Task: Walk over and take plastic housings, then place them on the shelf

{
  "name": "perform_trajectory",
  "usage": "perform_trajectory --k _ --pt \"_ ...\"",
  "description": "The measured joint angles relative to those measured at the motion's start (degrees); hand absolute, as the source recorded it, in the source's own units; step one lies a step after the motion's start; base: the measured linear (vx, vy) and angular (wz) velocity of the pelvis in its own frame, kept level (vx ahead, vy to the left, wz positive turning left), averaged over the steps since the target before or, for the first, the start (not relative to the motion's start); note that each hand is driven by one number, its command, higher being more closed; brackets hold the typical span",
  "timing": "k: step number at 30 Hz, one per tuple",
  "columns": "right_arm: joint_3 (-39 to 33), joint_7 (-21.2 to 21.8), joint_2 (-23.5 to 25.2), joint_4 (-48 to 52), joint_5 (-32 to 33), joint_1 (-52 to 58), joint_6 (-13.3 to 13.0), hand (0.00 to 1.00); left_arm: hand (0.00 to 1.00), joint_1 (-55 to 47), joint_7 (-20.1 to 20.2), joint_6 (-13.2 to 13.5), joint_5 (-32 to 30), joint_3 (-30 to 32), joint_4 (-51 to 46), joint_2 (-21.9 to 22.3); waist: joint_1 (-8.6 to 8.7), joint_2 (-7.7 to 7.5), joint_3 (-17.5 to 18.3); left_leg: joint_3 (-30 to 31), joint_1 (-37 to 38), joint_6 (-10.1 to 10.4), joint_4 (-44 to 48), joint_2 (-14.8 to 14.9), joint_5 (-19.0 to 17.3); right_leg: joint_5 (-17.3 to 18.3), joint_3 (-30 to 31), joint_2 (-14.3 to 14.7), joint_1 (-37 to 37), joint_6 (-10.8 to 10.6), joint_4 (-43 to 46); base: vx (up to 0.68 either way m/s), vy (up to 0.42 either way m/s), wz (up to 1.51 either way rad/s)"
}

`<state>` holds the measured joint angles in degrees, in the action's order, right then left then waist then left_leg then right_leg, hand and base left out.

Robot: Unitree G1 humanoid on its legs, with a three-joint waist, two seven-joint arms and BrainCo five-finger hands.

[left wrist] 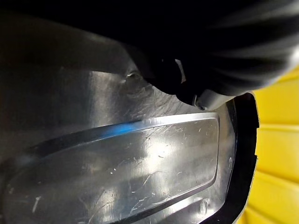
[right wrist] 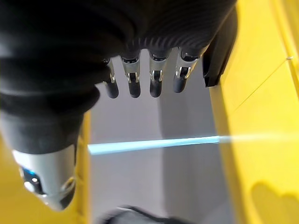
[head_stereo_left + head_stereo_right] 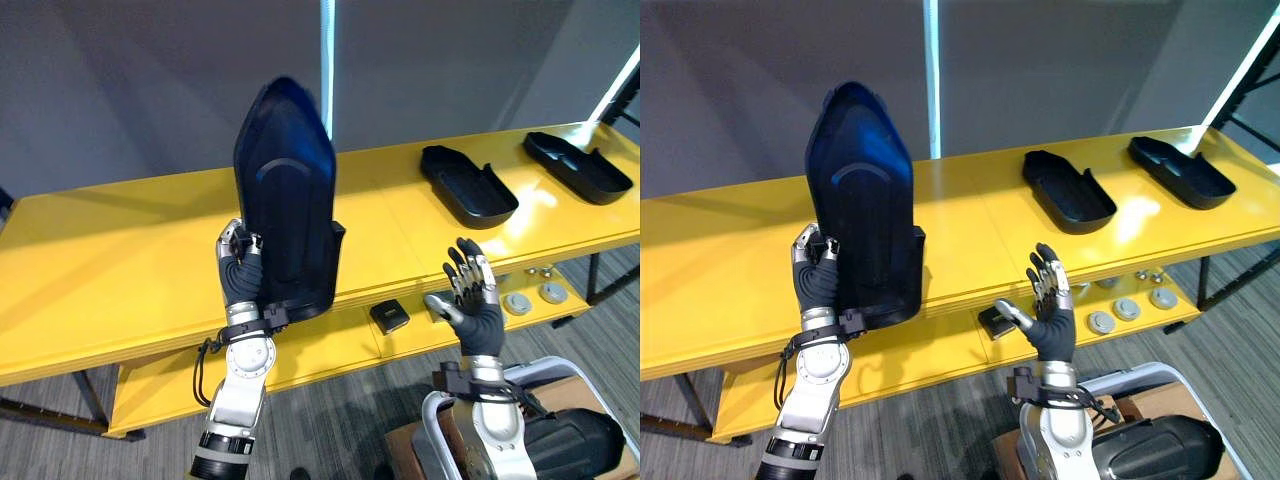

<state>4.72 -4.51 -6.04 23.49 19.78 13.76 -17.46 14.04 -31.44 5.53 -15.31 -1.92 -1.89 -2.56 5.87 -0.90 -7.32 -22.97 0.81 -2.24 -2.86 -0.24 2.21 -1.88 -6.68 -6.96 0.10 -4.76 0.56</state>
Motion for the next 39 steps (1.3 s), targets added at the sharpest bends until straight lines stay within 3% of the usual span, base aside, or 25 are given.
perform_trajectory --k 5,8,10,13,16,22,34,35,39 --pt "-4.2 4.2 1.0 3.0 12.8 3.1 -1.9 0.00 1.00 7.9 -2.4 -1.8 -1.6 4.2 7.2 -1.7 2.82 0.09 0.3 -2.2 1.3 0.0 -2.3 -0.1 0.6 -0.3 2.1 0.6 -0.5 0.4 -0.3 -0.04 0.003 -0.26" --pt "-5.5 4.1 1.4 2.9 14.1 4.4 -2.1 0.00 1.00 14.0 -2.6 -2.1 1.2 5.7 13.1 -2.4 3.11 0.51 0.7 -3.5 -0.2 -0.4 -2.3 0.1 1.0 -0.8 3.6 0.9 -2.7 0.7 -0.3 -0.03 -0.012 -0.24" --pt "-5.7 3.9 1.5 2.6 14.1 4.8 -2.1 0.00 1.00 18.3 -2.5 -2.3 4.5 6.7 18.3 -3.3 3.36 0.91 0.8 -4.5 -1.5 -0.5 -2.1 0.3 1.3 -1.4 4.6 1.2 -4.5 0.8 -0.3 -0.03 -0.020 -0.25" --pt "-5.4 3.3 1.5 1.5 14.0 4.6 -2.0 0.00 1.00 26.0 -2.7 -2.6 16.7 8.4 29.1 -6.8 4.85 1.22 0.5 -6.2 -3.6 -0.5 -2.1 0.6 1.5 -2.5 6.4 1.7 -7.4 0.9 -0.6 -0.04 -0.016 -0.27" --pt "-3.5 2.7 1.4 -0.1 13.8 5.0 -1.4 0.00 1.00 32.1 -2.2 -2.9 24.7 9.0 37.0 -9.0 5.95 1.62 -0.4 -7.0 -5.0 -0.6 -2.1 0.6 1.7 -3.5 7.5 1.8 -8.6 0.9 -1.7 -0.05 -0.007 -0.19" --pt "0.9 2.7 0.8 -1.0 12.8 5.7 -0.3 0.00 1.00 44.5 0.0 -3.5 33.3 7.2 51.2 -12.9 5.96 1.96 -5.0 -7.0 -7.4 -0.6 -2.0 0.9 2.5 -4.1 7.8 2.0 -11.1 1.3 -1.7 -0.03 -0.003 -0.01" --pt "5.5 3.6 0.2 -1.8 12.6 4.0 0.5 0.00 1.00 56.1 2.4 -4.9 35.3 7.1 61.7 -21.1 5.72 0.81 -10.3 -6.5 -9.4 -0.6 -1.8 1.0 2.7 -4.0 7.4 2.1 -12.8 1.3 -1.4 0.00 0.006 0.01" --pt "5.5 3.6 0.2 -1.8 12.6 4.0 0.5 0.00 0.00 56.2 2.5 -4.9 35.3 7.1 61.7 -21.4 5.71 0.81 -10.3 -6.5 -9.5 -0.6 -1.8 1.0 2.7 -4.0 7.4 2.1 -12.9 1.3 -1.4 0.00 0.000 0.00" --pt "5.5 3.8 0.2 -1.9 12.6 4.0 0.5 0.00 0.00 57.3 4.0 -5.0 34.0 7.1 62.7 -23.3 5.66 0.70 -11.6 -6.2 -9.7 -0.6 -1.6 1.0 2.7 -4.0 7.3 2.0 -13.1 1.4 -1.1 0.00 0.004 0.01"
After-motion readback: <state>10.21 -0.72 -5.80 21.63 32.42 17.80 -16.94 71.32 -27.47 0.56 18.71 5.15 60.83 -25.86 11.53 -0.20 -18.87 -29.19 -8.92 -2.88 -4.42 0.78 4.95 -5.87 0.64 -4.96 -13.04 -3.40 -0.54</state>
